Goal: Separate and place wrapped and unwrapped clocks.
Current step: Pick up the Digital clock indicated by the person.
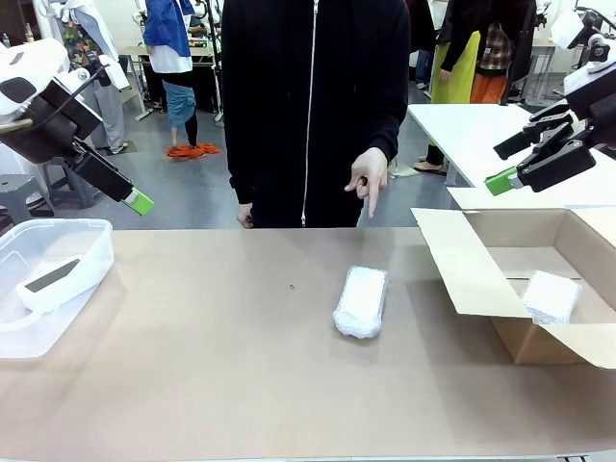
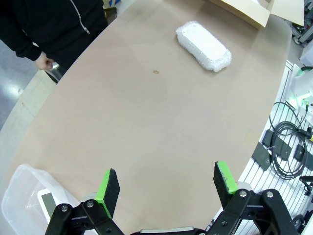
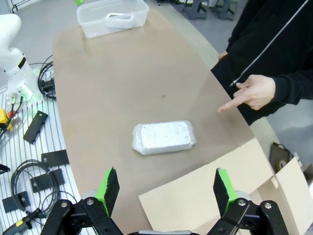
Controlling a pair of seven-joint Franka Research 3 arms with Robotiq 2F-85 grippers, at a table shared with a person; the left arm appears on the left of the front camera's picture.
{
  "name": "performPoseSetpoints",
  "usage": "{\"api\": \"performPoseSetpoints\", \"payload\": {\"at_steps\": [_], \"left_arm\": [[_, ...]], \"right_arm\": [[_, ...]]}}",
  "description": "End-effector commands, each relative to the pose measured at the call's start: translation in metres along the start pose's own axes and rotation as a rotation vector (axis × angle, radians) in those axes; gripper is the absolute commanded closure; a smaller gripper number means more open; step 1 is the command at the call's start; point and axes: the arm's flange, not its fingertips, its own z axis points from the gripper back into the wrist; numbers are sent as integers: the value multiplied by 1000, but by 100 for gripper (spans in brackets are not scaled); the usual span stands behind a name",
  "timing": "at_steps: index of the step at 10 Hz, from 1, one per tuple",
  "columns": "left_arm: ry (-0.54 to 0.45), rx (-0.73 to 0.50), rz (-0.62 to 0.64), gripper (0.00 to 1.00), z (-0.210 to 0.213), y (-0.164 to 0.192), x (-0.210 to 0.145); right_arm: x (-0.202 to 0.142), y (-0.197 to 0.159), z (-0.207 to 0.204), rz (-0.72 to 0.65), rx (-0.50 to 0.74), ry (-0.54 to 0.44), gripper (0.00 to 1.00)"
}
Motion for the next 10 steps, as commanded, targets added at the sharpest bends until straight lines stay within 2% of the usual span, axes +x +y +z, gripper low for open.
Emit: {"api": "performPoseSetpoints", "payload": {"at_steps": [1, 3, 4, 5, 6, 7, 8, 9, 10], "left_arm": [[-6, -16, 0, 0, 0, 0, -1], [-6, -16, 0, 0, 0, 0, -1], [-6, -16, 0, 0, 0, 0, -1], [-6, -16, 0, 0, 0, 0, -1], [-6, -16, 0, 0, 0, 0, -1], [-6, -16, 0, 0, 0, 0, -1], [-6, -16, 0, 0, 0, 0, -1], [-6, -16, 0, 0, 0, 0, -1], [-6, -16, 0, 0, 0, 0, -1]], "right_arm": [[-1, -2, -5, 7, 4, -21, 0], [0, 0, 0, 0, 0, 0, 0], [19, 0, -7, -62, 48, -10, 0], [40, 6, -19, -191, 83, 13, 0], [61, 14, -34, -376, 89, 25, 0], [82, 23, -56, -574, 60, 86, 0], [100, 33, -75, -793, 11, 134, 0], [112, 43, -91, -942, -26, 163, 0], [121, 43, -104, -1124, -195, 89, 0]]}}
